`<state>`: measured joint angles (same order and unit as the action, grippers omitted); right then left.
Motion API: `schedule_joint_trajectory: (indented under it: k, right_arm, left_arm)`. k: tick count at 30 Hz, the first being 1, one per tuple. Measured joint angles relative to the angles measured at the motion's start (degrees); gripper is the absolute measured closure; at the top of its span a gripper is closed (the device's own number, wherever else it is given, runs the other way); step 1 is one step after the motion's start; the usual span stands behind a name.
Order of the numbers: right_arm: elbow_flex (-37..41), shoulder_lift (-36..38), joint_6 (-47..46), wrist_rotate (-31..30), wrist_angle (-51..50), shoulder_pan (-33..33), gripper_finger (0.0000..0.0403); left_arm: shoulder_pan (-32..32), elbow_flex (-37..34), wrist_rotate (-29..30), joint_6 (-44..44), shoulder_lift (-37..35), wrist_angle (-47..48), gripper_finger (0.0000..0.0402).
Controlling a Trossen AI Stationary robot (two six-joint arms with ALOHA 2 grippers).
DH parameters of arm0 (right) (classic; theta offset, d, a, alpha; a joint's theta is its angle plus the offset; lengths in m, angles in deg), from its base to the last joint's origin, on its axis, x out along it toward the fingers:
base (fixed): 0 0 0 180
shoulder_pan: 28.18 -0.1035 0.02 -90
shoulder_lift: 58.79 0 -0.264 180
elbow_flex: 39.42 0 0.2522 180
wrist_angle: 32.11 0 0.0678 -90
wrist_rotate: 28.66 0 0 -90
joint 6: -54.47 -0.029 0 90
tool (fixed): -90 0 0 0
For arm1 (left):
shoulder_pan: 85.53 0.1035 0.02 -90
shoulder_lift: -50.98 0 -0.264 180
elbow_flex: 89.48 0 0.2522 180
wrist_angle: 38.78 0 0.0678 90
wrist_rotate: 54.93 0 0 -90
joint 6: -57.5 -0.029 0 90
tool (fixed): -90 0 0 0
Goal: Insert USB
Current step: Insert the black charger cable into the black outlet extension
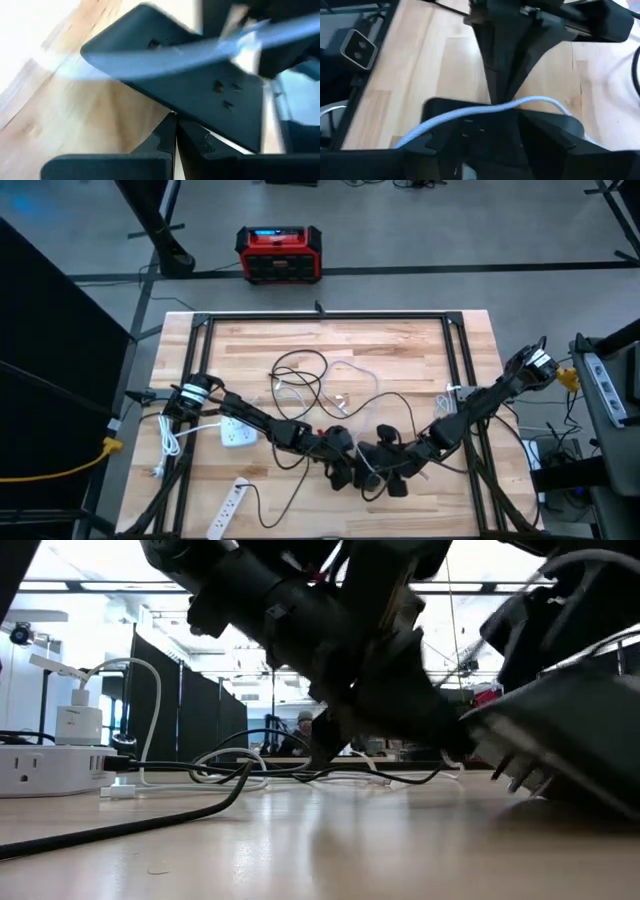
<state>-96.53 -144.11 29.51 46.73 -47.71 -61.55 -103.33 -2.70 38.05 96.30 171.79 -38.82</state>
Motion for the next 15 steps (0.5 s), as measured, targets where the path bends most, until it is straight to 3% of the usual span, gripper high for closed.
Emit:
schedule_joint_trajectory:
  k: [6, 15]
  right_arm:
    - [-0.05, 2.87, -1.34, 0.52, -2.22, 0.02, 0.0233]
    - [-0.09, 10.70, -1.46, 1.08, -14.14, 0.12, 0.0265]
  left_arm:
    - [-0.05, -0.18, -0.17, -0.29, -0.30, 0.03, 0.0402]
    - [-0.05, -0.27, -0.35, -0.75, -0.58, 0.42, 0.0402]
